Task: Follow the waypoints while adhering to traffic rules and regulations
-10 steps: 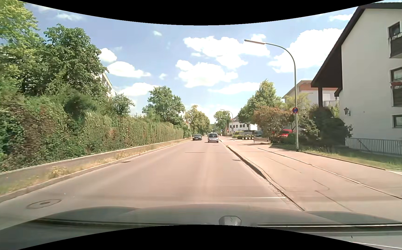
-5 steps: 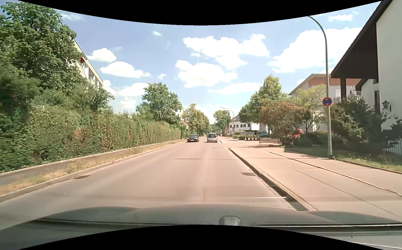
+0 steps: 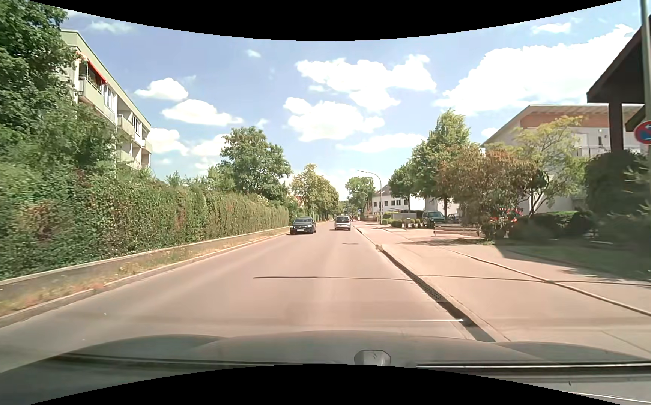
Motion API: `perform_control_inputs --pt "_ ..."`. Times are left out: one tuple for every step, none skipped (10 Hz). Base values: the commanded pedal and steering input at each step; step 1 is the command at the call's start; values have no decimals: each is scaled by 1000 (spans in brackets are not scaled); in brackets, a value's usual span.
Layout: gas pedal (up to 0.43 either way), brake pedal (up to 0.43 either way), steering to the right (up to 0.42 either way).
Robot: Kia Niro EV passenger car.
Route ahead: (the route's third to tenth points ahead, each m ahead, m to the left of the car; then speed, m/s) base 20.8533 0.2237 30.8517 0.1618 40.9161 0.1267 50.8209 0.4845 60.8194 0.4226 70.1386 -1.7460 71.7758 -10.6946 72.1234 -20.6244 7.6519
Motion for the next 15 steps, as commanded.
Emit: perform_control_inputs --pt "28 6 -1" --pt "28 6 -1" --pt "28 6 -1" --pt "28 6 -1" --pt "28 6 -1" --pt "28 6 -1" --pt "28 6 -1" --pt "28 6 -1" --pt "28 6 -1" --pt "28 6 -1" --pt "28 6 -1" --pt "28 6 -1" --pt "28 6 -1" --pt "28 6 -1" --pt "28 6 -1"
